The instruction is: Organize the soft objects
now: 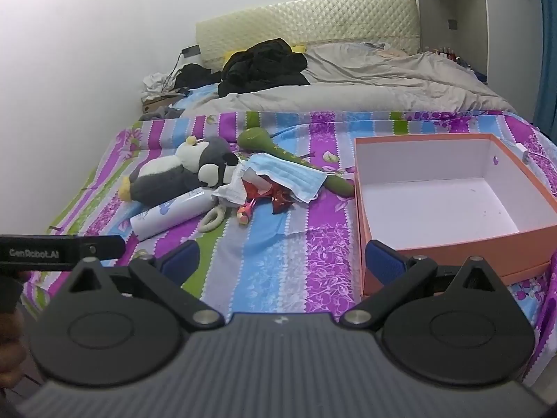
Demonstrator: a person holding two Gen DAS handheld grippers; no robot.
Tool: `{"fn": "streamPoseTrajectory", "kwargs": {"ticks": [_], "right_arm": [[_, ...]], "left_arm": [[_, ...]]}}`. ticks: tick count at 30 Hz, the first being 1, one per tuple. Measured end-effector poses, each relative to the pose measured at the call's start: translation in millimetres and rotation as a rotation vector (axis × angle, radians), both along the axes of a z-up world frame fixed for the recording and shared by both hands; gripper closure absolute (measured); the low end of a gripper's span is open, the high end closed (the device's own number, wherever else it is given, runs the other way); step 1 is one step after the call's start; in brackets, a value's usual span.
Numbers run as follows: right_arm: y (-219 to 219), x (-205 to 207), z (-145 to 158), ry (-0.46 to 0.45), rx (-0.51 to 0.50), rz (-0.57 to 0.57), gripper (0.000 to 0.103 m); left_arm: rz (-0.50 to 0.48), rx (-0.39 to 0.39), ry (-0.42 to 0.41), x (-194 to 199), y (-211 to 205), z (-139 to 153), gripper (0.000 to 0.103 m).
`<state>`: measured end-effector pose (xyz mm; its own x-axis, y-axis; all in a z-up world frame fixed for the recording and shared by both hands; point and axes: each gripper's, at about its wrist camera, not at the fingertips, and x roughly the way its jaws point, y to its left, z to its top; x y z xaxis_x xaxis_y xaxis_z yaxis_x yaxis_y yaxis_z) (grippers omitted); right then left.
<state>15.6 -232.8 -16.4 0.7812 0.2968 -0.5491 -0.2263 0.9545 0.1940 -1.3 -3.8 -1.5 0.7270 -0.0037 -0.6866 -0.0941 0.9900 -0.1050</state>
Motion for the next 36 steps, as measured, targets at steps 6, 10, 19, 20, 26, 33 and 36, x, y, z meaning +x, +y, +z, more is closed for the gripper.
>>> {"fn": "streamPoseTrajectory", "kwargs": {"ticks": [6, 10, 19, 20, 26, 33, 36], "right_arm": [[1.3, -0.2, 1.8, 0.002, -0.002, 0.005, 0.000], [1.4, -0.5, 2.9, -0.004, -0.006, 0.006, 0.000], [3.2, -0.7, 0.3, 0.006, 0.005, 0.003, 0.000], [1.6, 0.0, -0.4, 0.008, 0.008, 0.006, 0.000], [1.2, -0.3, 0.1, 0.004, 0.002, 0.007, 0.000], [-1.6, -0.1, -1.2, 0.006, 0.004, 0.004, 0.000], [-0.9, 0.3, -2.6, 0.009, 0.004, 0.009, 0.000]], "left_arm": [[0.004, -0.020, 0.002, 1.8, 2.9, -1.4, 0.000], [0.000, -0.023, -0.001, 0.1, 3.5, -0.3, 0.000], [-0.001, -0.025, 0.003, 0.4, 3.6, -1.0, 0.000], [-0.002, -0.031, 0.002, 0.2, 3.9, -0.9, 0.000], [-0.007, -0.027, 0.000, 0.8, 3.9, -2.4, 0.000], [-0.004, -0.030, 0.016, 0.4, 8.9, -7.5, 0.000], [-0.002, -0.029, 0.015, 0.2, 9.4, -8.1, 0.000]]}}
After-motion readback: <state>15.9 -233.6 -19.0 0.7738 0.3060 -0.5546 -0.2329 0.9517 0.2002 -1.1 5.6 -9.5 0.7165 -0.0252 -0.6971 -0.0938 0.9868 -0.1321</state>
